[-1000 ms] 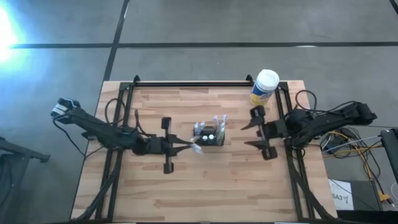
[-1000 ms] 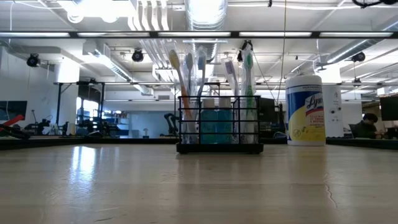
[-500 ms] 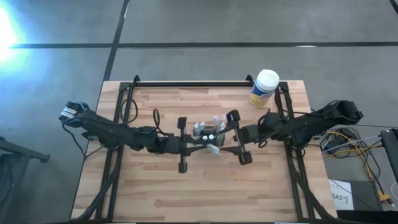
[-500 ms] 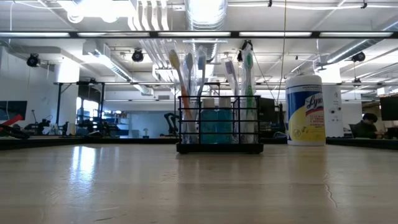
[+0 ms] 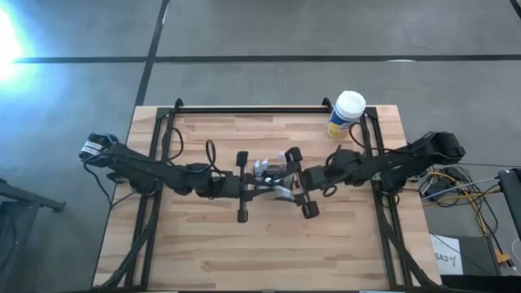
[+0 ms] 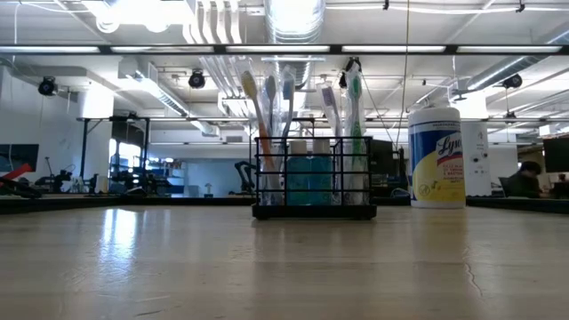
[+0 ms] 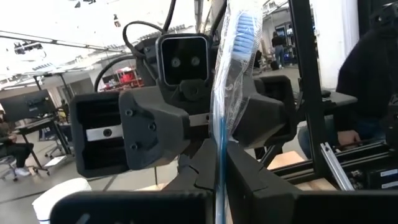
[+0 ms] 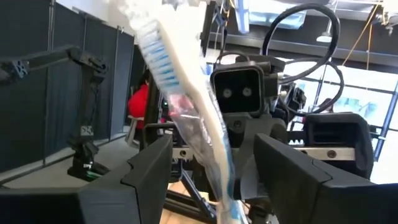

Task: Pick & Place toothbrushing station
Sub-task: Put the blue toothbrush into the wire organizer

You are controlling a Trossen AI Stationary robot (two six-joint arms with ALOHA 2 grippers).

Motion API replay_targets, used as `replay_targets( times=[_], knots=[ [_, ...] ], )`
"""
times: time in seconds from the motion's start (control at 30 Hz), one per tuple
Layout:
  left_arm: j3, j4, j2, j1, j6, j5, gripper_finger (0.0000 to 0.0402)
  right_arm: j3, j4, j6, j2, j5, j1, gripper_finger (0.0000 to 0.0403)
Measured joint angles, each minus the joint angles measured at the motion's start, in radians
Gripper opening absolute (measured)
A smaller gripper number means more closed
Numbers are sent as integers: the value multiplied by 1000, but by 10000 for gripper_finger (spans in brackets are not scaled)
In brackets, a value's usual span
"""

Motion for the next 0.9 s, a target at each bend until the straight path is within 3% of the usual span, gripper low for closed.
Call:
replay_targets(
  times=[0.3, 0.67, 0.9],
  knots=[
    [0, -3, 3, 1, -1, 0, 14, 0, -3, 4, -8, -10, 0, 174],
    [-2, -14, 3, 3, -16, 4, 14, -3, -23, -29, -17, -28, 0, 21],
    [-2, -49, 2, 7, -38, 50, 37, -3, -75, -33, -37, -28, 0, 16]
  ],
)
